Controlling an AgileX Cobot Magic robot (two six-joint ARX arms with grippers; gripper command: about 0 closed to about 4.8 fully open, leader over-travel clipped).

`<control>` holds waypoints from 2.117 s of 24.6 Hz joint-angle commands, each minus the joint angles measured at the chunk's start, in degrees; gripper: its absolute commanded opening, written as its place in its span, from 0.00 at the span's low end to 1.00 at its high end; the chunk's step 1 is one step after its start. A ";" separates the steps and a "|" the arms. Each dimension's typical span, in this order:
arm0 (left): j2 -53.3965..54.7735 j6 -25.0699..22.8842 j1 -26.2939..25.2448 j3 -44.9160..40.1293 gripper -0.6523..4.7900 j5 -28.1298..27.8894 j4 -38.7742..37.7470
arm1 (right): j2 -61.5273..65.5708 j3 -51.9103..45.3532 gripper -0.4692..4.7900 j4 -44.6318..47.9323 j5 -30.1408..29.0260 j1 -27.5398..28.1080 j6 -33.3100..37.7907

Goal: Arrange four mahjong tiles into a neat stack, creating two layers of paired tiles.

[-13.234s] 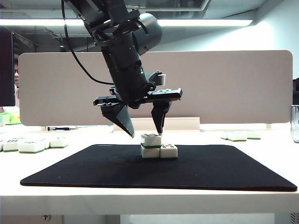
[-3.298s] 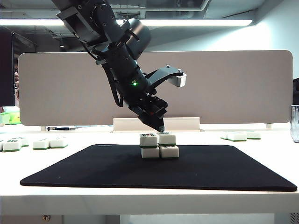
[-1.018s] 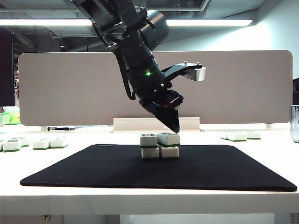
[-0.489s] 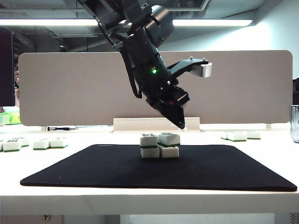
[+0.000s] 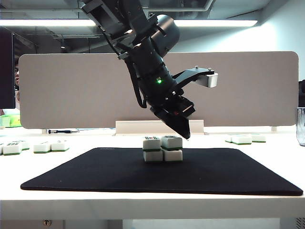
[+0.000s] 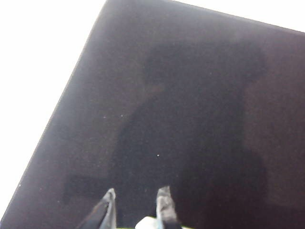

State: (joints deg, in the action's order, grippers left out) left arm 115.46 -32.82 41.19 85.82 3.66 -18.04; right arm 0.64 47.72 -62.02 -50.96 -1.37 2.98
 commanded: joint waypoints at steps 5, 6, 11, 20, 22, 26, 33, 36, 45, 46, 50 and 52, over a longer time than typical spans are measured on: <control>-0.09 -0.13 0.09 0.20 0.33 0.00 -2.47 | -0.68 0.20 0.09 0.52 0.04 0.02 -0.07; -0.09 -0.13 0.11 0.20 0.33 0.02 -2.45 | -0.68 0.20 0.09 0.52 0.04 0.02 -0.07; -0.48 0.35 1.81 2.54 0.33 -0.09 -4.07 | -0.68 0.20 0.09 0.52 0.04 0.02 -0.09; -9.79 7.78 0.66 11.96 0.33 -2.60 -17.11 | -0.68 0.20 0.09 0.50 0.07 0.02 -0.09; -12.39 7.80 -2.21 11.96 0.33 -2.58 -19.85 | -0.68 0.20 0.09 0.57 2.58 0.02 -0.28; -17.00 7.80 -8.31 11.69 0.33 -2.14 -23.28 | -0.68 0.20 0.09 0.55 11.28 0.02 -0.35; -24.37 7.82 -17.86 10.91 0.33 0.57 -24.79 | -0.68 0.20 0.09 0.52 23.80 0.02 -0.44; -28.33 7.89 -21.29 7.89 0.33 0.90 -24.79 | -0.68 0.20 0.09 0.52 24.44 0.02 -0.44; -41.18 8.04 -27.26 -5.99 0.33 -0.24 -23.17 | -0.68 0.22 0.09 0.52 24.26 0.02 -0.44; -42.56 8.15 -27.41 -7.39 0.33 -0.85 -23.47 | -0.68 0.22 0.09 0.52 24.28 0.02 -0.44; -48.43 10.84 -27.41 -13.20 0.33 -3.39 -25.59 | -0.68 0.22 0.09 0.52 24.26 0.02 -0.44; -52.26 11.74 -27.41 -16.72 0.33 -3.69 -26.58 | -0.68 0.22 0.09 0.52 24.24 0.02 -0.44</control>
State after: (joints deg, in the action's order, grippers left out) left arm 64.97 -22.28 13.74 70.35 0.01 -44.18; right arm 0.64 47.72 -62.04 -26.76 -1.37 2.66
